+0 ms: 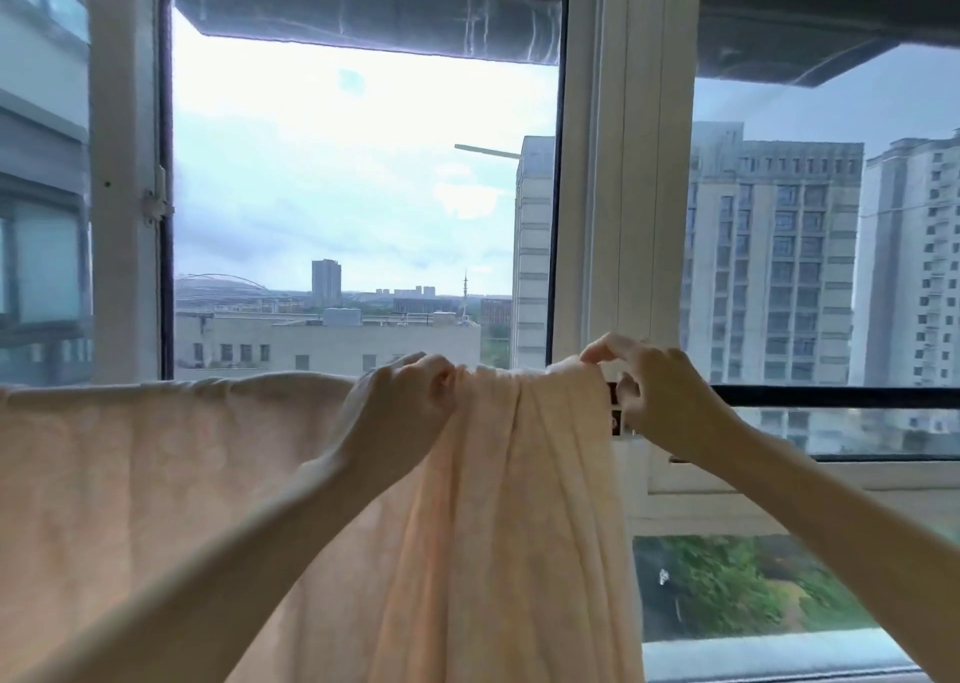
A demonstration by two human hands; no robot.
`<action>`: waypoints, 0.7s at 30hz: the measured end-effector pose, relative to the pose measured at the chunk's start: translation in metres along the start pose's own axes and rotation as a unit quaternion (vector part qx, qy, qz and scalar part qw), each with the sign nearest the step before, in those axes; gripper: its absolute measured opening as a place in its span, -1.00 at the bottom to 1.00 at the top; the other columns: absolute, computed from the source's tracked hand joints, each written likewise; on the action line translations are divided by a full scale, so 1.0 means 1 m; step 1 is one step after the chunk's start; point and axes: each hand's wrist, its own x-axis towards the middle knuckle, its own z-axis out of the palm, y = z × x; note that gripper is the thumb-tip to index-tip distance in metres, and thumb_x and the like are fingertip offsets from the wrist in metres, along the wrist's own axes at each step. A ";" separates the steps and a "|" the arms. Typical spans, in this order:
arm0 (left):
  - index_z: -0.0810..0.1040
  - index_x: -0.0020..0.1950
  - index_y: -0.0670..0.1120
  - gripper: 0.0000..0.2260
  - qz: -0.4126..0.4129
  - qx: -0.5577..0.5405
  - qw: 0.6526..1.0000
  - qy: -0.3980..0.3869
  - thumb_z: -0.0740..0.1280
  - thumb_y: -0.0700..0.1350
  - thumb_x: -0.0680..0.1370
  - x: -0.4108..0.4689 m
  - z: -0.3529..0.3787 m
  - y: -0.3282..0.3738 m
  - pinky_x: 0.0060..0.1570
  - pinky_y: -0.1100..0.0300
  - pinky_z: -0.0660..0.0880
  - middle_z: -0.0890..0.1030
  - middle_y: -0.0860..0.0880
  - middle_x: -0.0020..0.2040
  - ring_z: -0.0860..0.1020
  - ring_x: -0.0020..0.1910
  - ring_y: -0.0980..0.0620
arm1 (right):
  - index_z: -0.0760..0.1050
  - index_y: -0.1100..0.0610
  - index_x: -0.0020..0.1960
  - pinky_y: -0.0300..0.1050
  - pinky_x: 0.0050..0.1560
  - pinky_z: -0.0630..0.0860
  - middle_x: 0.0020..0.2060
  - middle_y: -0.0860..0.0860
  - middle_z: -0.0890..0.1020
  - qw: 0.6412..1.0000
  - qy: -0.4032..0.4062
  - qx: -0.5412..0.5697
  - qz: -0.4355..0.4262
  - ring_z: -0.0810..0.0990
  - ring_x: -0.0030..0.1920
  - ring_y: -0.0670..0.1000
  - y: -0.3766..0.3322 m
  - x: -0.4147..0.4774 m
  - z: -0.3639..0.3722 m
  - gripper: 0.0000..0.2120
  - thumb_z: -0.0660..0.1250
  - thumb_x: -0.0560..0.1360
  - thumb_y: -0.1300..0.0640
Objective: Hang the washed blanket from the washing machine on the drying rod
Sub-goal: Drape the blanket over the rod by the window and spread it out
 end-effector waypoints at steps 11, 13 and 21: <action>0.55 0.12 0.00 -0.74 -0.059 0.100 0.993 0.003 0.31 0.10 0.51 -0.024 0.019 0.089 0.13 0.13 0.46 0.58 0.06 0.06 0.50 0.09 0.03 | 0.52 0.08 0.20 -0.09 0.02 0.60 0.02 -0.02 0.64 0.996 -0.030 0.029 -0.078 0.62 -0.06 -0.09 0.037 -0.006 0.009 -0.59 0.36 0.44 -0.13; 0.48 0.21 0.02 -0.59 -0.083 0.118 0.989 -0.018 0.27 0.24 0.49 -0.023 0.022 0.096 0.13 0.12 0.45 0.55 0.04 0.12 0.48 0.12 0.02 | 0.52 0.07 0.22 -0.03 -0.01 0.60 0.01 -0.02 0.63 0.995 -0.021 0.038 -0.094 0.61 -0.09 -0.05 0.035 -0.003 0.015 -0.59 0.34 0.45 -0.11; 0.31 0.33 0.03 -0.27 -0.160 0.222 0.960 -0.066 0.20 0.49 0.35 -0.015 0.035 0.104 0.15 0.07 0.47 0.47 -0.05 0.22 0.48 0.18 -0.07 | 0.49 -0.15 0.27 -0.03 0.32 0.42 0.26 -0.15 0.51 0.981 -0.087 0.139 -0.105 0.45 0.28 -0.08 0.028 0.010 0.019 -0.31 0.16 0.44 0.56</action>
